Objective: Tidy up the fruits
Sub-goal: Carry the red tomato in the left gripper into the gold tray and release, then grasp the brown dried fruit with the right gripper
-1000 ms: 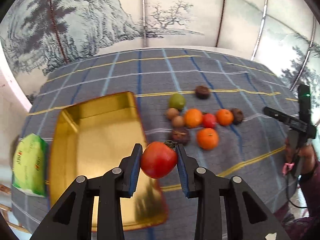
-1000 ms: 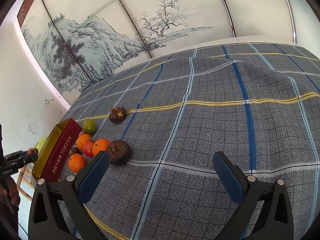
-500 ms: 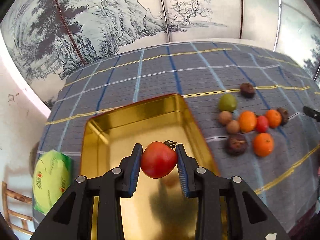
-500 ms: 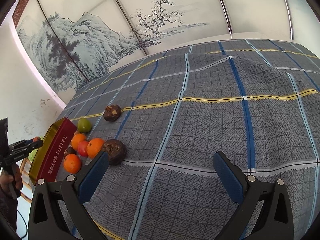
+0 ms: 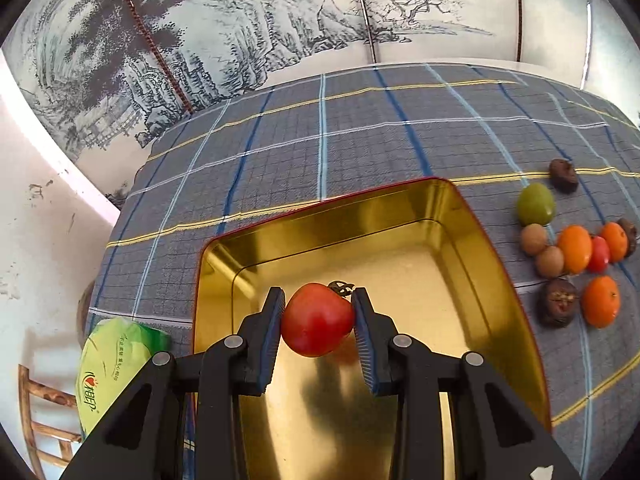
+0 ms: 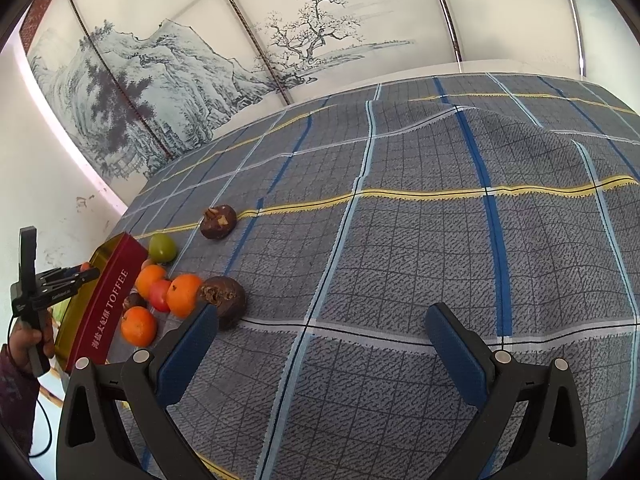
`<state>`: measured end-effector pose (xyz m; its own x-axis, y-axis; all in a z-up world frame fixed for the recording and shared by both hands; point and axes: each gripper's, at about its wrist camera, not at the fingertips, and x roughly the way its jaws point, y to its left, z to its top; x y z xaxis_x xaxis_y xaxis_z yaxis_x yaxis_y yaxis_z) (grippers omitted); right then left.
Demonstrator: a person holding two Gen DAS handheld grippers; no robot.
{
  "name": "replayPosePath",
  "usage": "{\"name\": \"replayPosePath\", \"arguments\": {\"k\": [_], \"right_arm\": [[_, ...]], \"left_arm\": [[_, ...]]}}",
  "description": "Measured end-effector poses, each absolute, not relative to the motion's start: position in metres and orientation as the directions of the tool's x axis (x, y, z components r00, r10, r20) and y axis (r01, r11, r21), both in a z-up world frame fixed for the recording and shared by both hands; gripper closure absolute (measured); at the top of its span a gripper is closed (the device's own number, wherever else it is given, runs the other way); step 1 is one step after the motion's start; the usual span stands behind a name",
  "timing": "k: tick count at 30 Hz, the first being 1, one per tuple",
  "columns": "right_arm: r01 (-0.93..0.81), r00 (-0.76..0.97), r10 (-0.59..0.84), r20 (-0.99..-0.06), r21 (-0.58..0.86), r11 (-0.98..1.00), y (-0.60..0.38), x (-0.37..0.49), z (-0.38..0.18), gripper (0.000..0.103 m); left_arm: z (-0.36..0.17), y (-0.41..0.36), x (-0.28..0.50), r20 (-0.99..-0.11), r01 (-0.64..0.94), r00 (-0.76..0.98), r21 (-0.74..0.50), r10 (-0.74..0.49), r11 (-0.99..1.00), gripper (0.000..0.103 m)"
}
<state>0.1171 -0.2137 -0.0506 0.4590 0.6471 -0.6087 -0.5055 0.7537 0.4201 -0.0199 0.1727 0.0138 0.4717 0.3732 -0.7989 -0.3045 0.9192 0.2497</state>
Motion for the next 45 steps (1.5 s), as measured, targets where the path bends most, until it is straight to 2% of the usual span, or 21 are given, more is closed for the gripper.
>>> {"name": "replayPosePath", "arguments": {"k": [7,9,11,13,15,16,18,20,24,26,32,33,36,40,45], "right_arm": [[-0.502,0.454,0.645,-0.614,0.422,0.755,-0.212,0.117,-0.051,0.000],[-0.502,0.455,0.644,-0.615,0.420,0.756,-0.212,0.117,-0.051,0.000],[-0.504,0.455,0.644,-0.615,0.418,0.756,-0.212,0.117,-0.051,0.000],[-0.520,0.453,0.651,-0.609,0.412,0.748,-0.211,0.117,-0.050,0.000],[-0.577,0.433,0.672,-0.601,0.388,0.719,-0.204,0.112,-0.047,0.001],[-0.616,0.424,0.673,-0.607,0.352,0.705,-0.197,0.108,-0.045,0.004],[-0.689,0.415,0.646,-0.641,0.242,0.683,-0.178,0.097,-0.044,0.016],[-0.754,0.379,0.637,-0.671,0.175,0.633,-0.158,0.086,-0.047,0.027],[-0.814,0.372,0.612,-0.698,0.072,0.576,-0.141,0.079,-0.052,0.029],[-0.829,0.387,0.573,-0.722,0.001,0.560,-0.133,0.081,-0.052,0.034],[-0.867,0.385,0.561,-0.733,-0.079,0.492,-0.111,0.091,-0.049,0.037],[-0.871,0.376,0.555,-0.742,-0.079,0.484,-0.108,0.093,-0.051,0.038],[-0.886,0.332,0.570,-0.752,-0.042,0.462,-0.104,0.097,-0.055,0.059],[-0.876,0.339,0.581,-0.740,-0.024,0.481,-0.114,0.088,-0.054,0.060],[-0.847,0.369,0.650,-0.664,0.048,0.529,-0.139,0.060,-0.038,0.060]], "left_arm": [[0.014,0.181,-0.021,-0.771,-0.342,0.468,0.292,0.431,0.893,0.067],[0.017,0.180,-0.023,-0.756,-0.353,0.476,0.303,0.448,0.885,0.054],[0.022,0.176,-0.029,-0.734,-0.375,0.492,0.307,0.469,0.875,0.045],[0.033,0.168,-0.041,-0.707,-0.391,0.533,0.280,0.464,0.877,0.041],[0.045,0.155,-0.054,-0.673,-0.396,0.584,0.252,0.454,0.883,0.030],[0.053,0.145,-0.063,-0.646,-0.399,0.613,0.242,0.454,0.884,0.028],[0.064,0.129,-0.075,-0.610,-0.398,0.648,0.238,0.455,0.886,0.016],[0.074,0.111,-0.087,-0.581,-0.395,0.678,0.228,0.450,0.890,0.009],[0.081,0.085,-0.106,-0.583,-0.377,0.707,0.168,0.400,0.911,0.008],[0.082,0.079,-0.114,-0.598,-0.372,0.712,0.124,0.369,0.920,0.008],[0.079,0.067,-0.126,-0.622,-0.366,0.712,0.066,0.326,0.928,0.008],[0.078,0.065,-0.125,-0.627,-0.366,0.709,0.066,0.324,0.928,0.008],[0.077,0.069,-0.128,-0.637,-0.374,0.709,0.026,0.304,0.927,0.008],[0.074,0.075,-0.134,-0.641,-0.404,0.714,-0.049,0.282,0.914,0.008],[0.072,0.080,-0.141,-0.639,-0.429,0.715,-0.081,0.283,0.900,0.008]]}}
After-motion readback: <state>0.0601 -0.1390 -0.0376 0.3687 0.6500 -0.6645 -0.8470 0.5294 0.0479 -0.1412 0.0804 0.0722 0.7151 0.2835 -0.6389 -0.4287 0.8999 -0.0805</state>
